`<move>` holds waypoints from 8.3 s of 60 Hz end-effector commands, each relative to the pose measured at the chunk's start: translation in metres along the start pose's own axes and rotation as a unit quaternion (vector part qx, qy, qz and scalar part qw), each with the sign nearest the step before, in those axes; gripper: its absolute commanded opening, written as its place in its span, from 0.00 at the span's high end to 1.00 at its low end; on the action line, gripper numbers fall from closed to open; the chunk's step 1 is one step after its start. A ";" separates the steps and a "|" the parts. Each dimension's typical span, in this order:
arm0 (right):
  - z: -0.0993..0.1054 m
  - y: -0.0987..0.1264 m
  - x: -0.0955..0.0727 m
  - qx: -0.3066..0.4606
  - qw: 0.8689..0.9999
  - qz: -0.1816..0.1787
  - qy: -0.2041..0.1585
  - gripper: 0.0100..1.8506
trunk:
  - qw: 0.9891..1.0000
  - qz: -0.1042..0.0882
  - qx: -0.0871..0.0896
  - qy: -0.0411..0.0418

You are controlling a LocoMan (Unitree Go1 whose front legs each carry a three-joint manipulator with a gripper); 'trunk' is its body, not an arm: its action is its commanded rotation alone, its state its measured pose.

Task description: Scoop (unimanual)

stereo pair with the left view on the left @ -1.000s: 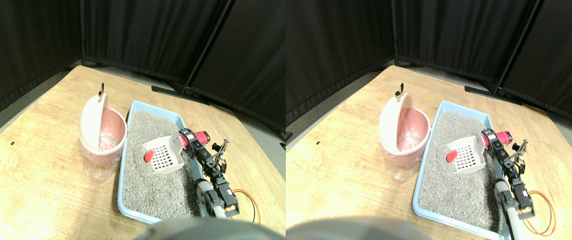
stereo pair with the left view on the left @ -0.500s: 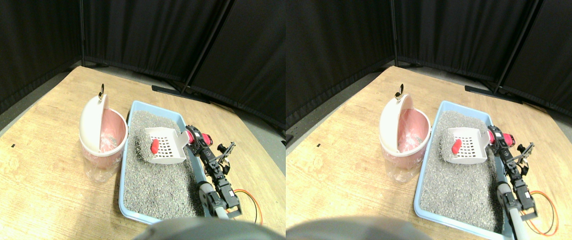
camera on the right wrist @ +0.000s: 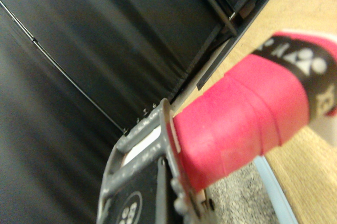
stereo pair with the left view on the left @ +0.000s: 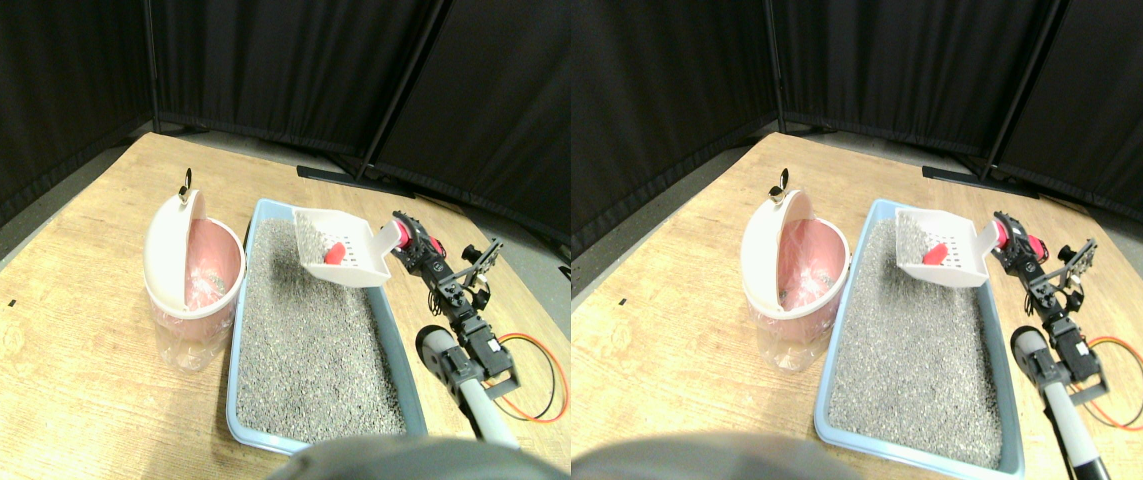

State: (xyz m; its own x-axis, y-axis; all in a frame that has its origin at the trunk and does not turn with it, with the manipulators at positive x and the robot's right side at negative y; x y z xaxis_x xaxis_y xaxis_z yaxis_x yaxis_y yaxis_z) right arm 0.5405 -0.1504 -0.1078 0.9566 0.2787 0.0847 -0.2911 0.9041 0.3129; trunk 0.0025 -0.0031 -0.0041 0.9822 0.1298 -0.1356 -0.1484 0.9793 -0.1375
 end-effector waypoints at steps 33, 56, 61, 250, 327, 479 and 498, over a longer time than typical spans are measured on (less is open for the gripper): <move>0.023 0.007 0.013 0.158 0.987 0.008 -0.018 0.98 | 1.000 0.008 -0.009 -0.013; 0.004 0.014 0.014 0.280 0.960 -0.013 -0.022 0.98 | 1.000 0.014 -0.012 -0.011; 0.001 0.015 0.014 0.295 0.955 -0.019 -0.017 0.98 | 1.000 0.014 -0.013 -0.010; 0.008 0.070 0.049 -0.116 0.981 0.128 0.084 0.98 | 0.993 0.096 -0.058 -0.018; -0.008 0.110 0.055 -0.239 0.944 0.168 0.153 0.98 | 0.990 0.113 -0.075 -0.027; 0.009 0.148 0.072 -0.376 0.905 0.171 0.104 0.98 | 0.990 0.110 -0.082 -0.021; 0.010 0.150 0.072 -0.396 0.895 0.182 0.092 0.88 | 0.990 0.108 -0.084 -0.020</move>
State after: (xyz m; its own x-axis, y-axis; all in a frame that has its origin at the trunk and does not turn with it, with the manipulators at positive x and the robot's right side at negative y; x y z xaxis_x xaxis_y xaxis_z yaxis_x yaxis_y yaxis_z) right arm 0.5672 -0.0065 -0.0554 0.8084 0.5505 -0.2083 -0.5779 0.6755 -0.4579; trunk -0.0043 0.0009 -0.0035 0.9326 0.3382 -0.1256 -0.3602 0.8926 -0.2712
